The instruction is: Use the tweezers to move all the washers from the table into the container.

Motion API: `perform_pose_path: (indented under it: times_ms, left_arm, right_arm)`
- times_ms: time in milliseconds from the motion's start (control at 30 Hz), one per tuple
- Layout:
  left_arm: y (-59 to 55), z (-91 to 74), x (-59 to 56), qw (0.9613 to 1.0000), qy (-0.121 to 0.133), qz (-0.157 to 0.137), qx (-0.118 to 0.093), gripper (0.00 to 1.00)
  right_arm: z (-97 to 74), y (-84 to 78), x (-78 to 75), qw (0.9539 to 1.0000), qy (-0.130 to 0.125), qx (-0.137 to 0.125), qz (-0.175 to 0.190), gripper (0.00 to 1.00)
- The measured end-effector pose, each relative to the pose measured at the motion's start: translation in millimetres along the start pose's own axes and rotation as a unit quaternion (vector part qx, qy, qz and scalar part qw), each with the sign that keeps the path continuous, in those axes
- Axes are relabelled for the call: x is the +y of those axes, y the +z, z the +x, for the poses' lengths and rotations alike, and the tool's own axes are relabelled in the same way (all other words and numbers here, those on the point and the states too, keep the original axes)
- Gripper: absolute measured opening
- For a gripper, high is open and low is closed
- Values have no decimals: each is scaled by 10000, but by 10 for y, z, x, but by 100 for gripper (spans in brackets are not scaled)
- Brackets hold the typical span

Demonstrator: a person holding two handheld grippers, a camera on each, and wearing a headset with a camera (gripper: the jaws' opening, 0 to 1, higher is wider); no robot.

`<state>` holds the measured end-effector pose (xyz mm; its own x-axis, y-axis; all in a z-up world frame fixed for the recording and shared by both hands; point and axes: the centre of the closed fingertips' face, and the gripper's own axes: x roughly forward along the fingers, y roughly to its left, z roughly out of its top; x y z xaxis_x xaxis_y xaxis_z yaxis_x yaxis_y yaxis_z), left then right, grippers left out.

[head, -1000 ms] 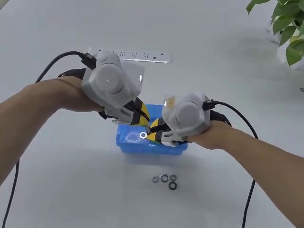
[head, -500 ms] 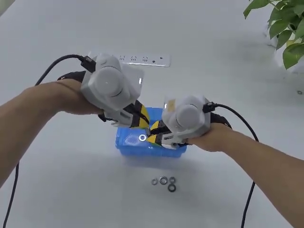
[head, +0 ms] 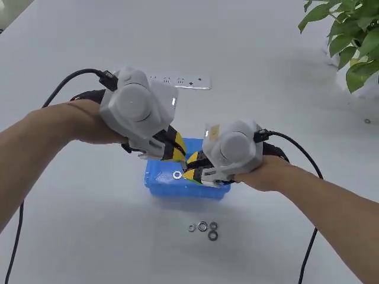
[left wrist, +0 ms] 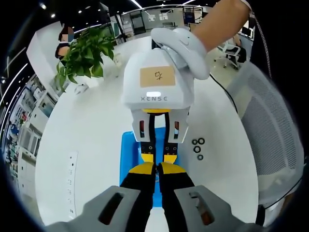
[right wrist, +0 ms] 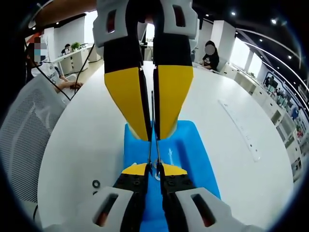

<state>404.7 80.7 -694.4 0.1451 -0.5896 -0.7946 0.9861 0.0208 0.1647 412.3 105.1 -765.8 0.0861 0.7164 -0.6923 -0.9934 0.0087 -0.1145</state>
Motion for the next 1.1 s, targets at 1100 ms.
perform_pose_path:
  times_ms: [1100]
  left_arm:
    - [203,-222,-279,9998,123,124,-3,6]
  right_arm:
    - [-234,187,271,9997,-200,-63,-96,11]
